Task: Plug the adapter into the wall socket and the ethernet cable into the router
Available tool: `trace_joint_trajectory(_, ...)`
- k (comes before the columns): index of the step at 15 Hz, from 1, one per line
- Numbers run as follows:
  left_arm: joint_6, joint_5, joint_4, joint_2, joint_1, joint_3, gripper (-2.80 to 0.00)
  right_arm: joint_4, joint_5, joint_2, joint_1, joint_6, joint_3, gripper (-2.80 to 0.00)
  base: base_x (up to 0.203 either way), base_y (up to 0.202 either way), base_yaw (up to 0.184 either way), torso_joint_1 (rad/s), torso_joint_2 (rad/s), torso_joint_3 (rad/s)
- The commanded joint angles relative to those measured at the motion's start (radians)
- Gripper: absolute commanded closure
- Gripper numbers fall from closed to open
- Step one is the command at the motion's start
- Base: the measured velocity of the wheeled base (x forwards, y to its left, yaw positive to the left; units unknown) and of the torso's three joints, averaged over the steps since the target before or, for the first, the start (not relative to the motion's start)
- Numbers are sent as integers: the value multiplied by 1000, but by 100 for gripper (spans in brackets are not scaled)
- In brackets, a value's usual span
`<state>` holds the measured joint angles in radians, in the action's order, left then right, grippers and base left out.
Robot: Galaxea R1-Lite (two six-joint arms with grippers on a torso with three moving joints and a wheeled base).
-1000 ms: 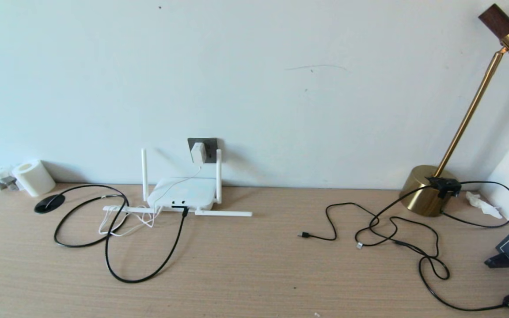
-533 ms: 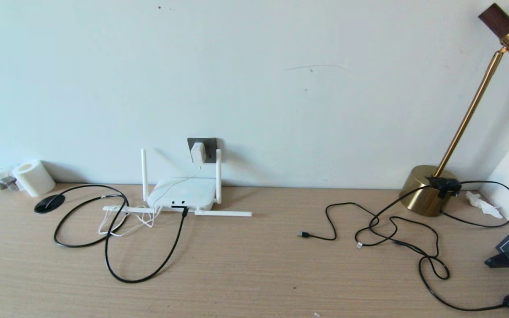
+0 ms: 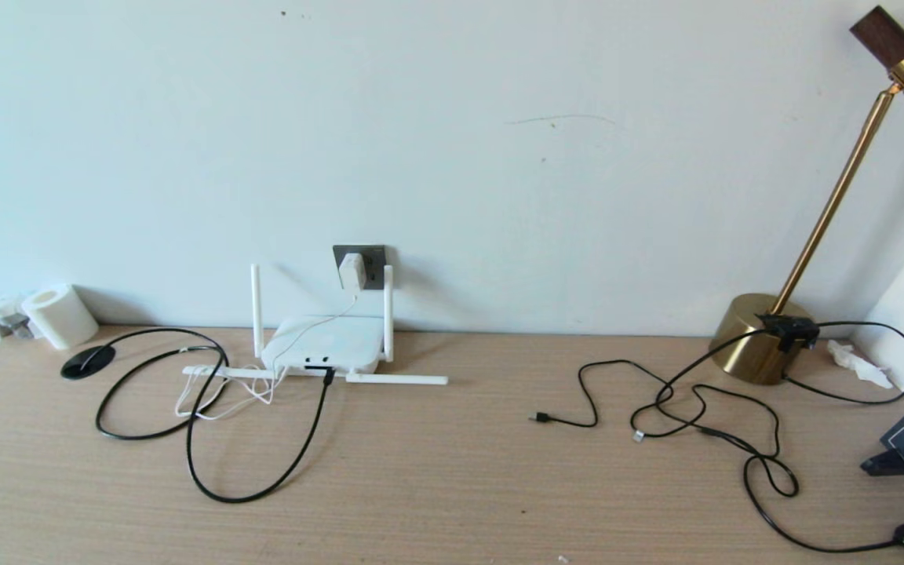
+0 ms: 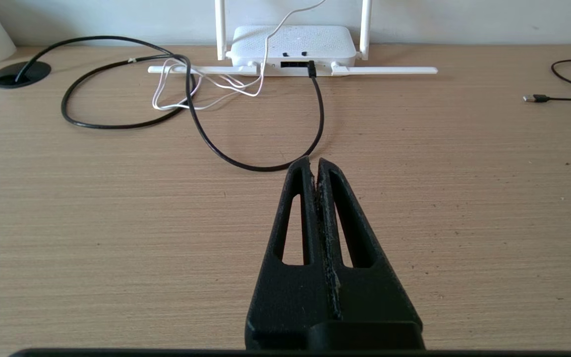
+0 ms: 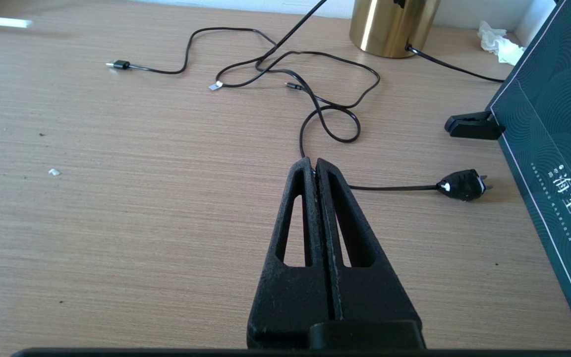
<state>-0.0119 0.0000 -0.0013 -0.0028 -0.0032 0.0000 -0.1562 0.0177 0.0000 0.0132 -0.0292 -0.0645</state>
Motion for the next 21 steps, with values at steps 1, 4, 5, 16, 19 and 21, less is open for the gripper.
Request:
trace_joint_trajectory(1,-2,0,1,3,0,2,0,-1,-1,0,1,-2,0,0,0,0,0,0,0,0)
trace_joint_trajectory(4,-2,0,1,3,0,2,0,0,-1,0,1,0,0,0,0,0,0,0,0,0)
trace_joint_trajectory(5,-2,0,1,3,0,2,0,-2,-1,0,1,5,0,0,0,0,0,0,0,0)
trace_joint_trajectory(16,-5,-2,0,3,0,2,0,-2,-15,0,1,28,0,0,0,0,0,0,0,0)
trace_joint_trajectory(19,-5,0,1,3,0,2,0,0,-13,0,1,28,0,0,0,0,0,0,0,0)
trace_joint_trajectory(21,-5,0,1,3,0,2,0,0,-19,0,1,26,2,0,0,0,0,0,0,0)
